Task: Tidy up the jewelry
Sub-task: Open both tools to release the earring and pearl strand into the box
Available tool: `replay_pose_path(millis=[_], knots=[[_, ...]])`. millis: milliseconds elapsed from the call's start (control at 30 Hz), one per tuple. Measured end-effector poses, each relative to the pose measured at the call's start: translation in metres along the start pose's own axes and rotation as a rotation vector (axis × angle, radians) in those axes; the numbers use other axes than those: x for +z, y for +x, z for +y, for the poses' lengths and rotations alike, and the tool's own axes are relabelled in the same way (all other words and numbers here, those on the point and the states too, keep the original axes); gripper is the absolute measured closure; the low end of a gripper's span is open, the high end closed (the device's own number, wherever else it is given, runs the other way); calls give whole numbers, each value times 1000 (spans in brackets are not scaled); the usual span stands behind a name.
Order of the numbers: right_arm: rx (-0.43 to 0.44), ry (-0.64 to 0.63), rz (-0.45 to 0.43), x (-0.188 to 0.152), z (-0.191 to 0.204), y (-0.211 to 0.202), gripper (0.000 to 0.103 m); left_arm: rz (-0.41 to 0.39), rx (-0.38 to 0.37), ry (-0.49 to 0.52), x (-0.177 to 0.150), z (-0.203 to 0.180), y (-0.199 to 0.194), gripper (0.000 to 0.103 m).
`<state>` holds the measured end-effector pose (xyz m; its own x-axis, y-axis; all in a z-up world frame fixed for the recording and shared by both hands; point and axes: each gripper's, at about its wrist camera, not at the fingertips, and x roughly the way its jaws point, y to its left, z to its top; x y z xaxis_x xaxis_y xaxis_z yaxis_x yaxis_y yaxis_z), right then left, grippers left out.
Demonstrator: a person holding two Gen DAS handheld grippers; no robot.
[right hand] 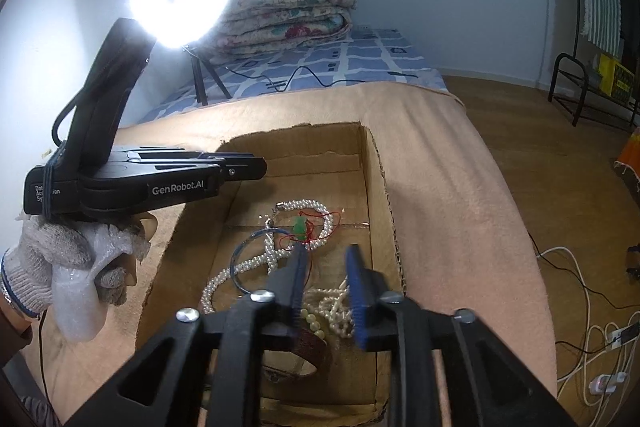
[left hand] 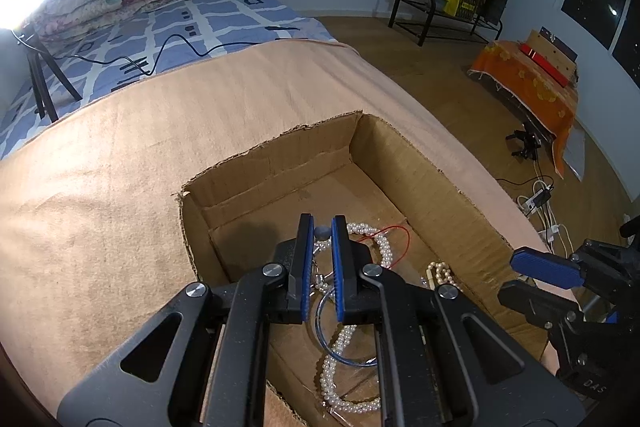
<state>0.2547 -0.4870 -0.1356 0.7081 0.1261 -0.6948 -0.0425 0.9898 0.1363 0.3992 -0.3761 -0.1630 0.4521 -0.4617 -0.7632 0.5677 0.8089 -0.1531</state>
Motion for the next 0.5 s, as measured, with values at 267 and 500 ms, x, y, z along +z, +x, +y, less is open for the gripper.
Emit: replay_pose_path(millis=[267,500], knots=[[-6,-11,-13,-2,6,-10,74,-33,3,11,0,-3,-24,97],[-22,-16,-57,-4,16,-34,47,-68,0,23,-3,-5,-57,96]])
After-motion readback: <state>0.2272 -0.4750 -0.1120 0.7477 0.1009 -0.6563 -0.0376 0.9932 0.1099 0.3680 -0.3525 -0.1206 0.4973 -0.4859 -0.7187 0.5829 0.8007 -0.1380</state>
